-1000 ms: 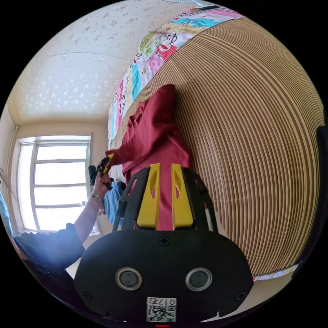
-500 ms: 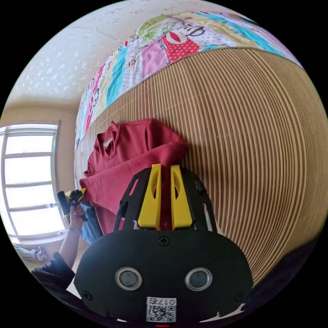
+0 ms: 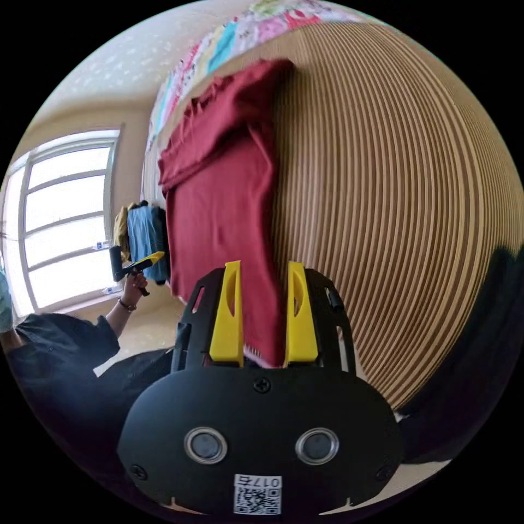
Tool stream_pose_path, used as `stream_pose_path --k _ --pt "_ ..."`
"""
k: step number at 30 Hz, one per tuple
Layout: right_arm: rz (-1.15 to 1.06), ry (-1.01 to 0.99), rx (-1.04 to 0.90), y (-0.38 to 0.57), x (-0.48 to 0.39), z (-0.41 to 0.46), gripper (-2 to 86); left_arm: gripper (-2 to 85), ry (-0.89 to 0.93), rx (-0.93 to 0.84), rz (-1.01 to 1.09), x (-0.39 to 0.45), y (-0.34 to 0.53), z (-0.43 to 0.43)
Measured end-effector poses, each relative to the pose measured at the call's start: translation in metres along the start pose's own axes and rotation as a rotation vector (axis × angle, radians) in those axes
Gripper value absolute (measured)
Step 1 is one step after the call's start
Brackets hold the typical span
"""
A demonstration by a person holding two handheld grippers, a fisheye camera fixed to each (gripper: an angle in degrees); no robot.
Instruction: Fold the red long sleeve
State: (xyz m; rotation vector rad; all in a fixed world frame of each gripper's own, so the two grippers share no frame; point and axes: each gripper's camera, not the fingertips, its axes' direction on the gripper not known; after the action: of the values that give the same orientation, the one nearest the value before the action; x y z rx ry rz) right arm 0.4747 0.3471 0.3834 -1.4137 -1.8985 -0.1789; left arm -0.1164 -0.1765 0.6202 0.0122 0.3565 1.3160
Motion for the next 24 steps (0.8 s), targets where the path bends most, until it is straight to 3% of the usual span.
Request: stream_pose_path --k 6,12,19,22,24 --pt "0.099 -0.240 -0.078 0.074 0.046 0.016 13.1 12.1 0.036 -0.040 -0.104 -0.041 0.077 0.013" --pt "0.136 -0.149 -0.136 0.064 0.048 0.010 8.5 5.3 0.059 -0.070 -0.138 -0.072 0.079 0.019" --pt "0.029 -0.125 -0.261 0.067 0.040 -0.022 3.6 2.0 0.349 -0.153 -0.082 -0.096 0.080 0.001" --pt "0.047 -0.350 -0.272 0.105 0.042 -0.054 3.2 1.6 0.603 -0.161 -0.073 -0.089 0.110 -0.015" --pt "0.065 -0.674 -0.189 0.145 0.048 -0.089 3.0 1.5 0.791 -0.096 -0.095 -0.082 0.132 -0.028"
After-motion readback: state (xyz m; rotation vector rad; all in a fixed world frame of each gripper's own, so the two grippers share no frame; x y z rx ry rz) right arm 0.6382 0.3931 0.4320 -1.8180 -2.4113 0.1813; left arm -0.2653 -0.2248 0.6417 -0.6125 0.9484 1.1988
